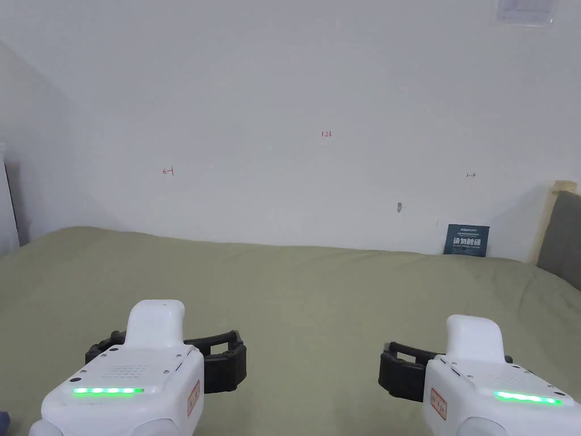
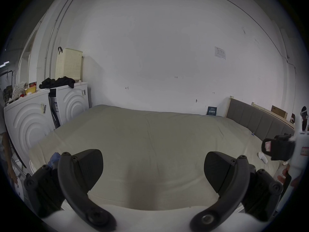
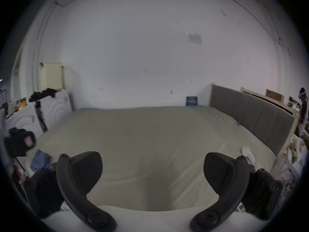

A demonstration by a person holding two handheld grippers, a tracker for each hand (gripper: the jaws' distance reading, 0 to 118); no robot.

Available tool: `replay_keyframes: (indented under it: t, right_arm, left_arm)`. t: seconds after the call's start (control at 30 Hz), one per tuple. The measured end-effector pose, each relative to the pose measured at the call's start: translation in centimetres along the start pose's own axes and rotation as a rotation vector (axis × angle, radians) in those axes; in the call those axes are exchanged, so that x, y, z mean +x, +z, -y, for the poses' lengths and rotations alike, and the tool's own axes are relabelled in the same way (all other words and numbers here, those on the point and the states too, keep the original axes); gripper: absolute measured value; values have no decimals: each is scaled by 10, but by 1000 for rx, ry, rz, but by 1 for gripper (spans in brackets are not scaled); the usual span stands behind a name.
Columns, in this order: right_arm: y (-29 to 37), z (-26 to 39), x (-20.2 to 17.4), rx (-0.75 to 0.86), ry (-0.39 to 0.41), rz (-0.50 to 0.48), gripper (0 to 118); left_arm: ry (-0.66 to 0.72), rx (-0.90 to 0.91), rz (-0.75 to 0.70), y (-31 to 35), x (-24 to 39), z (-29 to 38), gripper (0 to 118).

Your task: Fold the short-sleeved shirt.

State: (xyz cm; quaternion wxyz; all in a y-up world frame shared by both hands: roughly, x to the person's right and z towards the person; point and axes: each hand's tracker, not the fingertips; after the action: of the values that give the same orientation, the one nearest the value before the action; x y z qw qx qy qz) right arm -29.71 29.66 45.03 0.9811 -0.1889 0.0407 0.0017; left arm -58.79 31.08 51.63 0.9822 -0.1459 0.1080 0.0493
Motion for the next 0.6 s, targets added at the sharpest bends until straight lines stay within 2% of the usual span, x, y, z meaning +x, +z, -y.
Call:
replay_keyframes:
  t: [0.07, 0.43, 0.6]
  right_arm:
    - [-15, 7, 4, -22, -10, 59, 118]
    - [-18, 11, 2, -11, 37, 14, 118]
    - [-18, 3, 3, -8, 26, 0, 118]
  left_arm:
    - [-9, 0, -18, -4, 0, 2, 118]
    - [-9, -37, -24, -20, -1, 9, 118]
    - [-18, -46, -21, -24, 0, 7, 118]
